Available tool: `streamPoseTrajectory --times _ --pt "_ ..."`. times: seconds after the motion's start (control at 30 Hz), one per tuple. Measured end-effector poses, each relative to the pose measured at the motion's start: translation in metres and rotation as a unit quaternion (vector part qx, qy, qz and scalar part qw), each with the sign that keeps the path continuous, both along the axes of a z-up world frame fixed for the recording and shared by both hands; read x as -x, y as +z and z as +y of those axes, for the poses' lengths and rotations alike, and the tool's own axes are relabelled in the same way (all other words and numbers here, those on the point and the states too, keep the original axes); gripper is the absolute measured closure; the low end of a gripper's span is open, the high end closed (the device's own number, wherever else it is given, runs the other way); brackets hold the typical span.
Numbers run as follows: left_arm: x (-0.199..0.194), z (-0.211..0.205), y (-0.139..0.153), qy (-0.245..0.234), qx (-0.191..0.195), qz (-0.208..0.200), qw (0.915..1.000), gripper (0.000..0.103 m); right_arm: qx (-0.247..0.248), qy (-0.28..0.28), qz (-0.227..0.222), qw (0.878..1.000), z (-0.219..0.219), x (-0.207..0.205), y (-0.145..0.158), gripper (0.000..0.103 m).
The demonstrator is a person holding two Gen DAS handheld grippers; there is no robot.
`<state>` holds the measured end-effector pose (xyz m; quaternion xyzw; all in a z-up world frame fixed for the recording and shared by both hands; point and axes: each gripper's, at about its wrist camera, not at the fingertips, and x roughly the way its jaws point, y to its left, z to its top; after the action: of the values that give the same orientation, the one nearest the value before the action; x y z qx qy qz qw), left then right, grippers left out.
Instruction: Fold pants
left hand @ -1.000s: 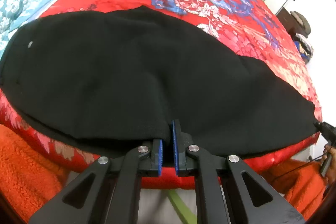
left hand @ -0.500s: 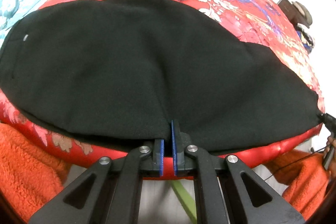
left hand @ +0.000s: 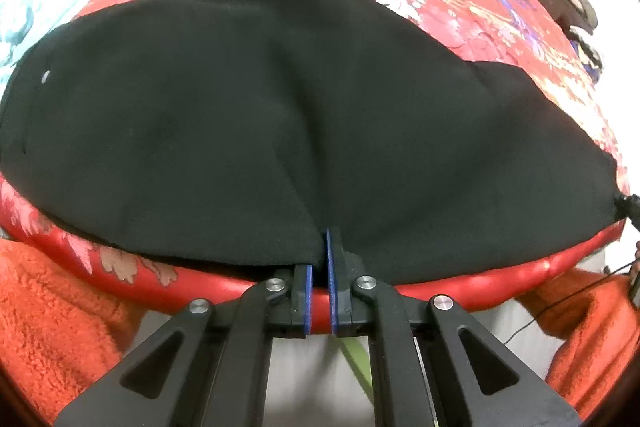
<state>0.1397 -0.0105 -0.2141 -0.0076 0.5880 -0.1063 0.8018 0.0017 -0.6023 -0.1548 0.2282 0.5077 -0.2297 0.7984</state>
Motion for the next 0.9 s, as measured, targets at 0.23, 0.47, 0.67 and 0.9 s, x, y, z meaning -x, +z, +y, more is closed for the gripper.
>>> streamPoseTrajectory --times 0.23,0.47,0.67,0.9 --pt "0.005 0.006 0.0 0.007 -0.01 0.003 0.9999 0.072 0.094 -0.08 -0.078 0.989 0.002 0.033 0.063 0.016" --pt "0.022 0.051 0.036 0.076 0.001 -0.026 0.9968 0.029 0.074 0.098 -0.088 0.988 0.109 -0.018 0.05 0.015" --pt "-0.004 0.186 0.091 0.289 0.04 -0.114 0.9498 0.025 0.047 0.178 -0.042 0.982 0.179 -0.044 -0.008 0.015" --pt "-0.045 0.13 0.059 0.134 -0.009 -0.103 0.9856 0.024 0.069 0.201 -0.029 0.977 0.197 -0.05 -0.018 0.009"
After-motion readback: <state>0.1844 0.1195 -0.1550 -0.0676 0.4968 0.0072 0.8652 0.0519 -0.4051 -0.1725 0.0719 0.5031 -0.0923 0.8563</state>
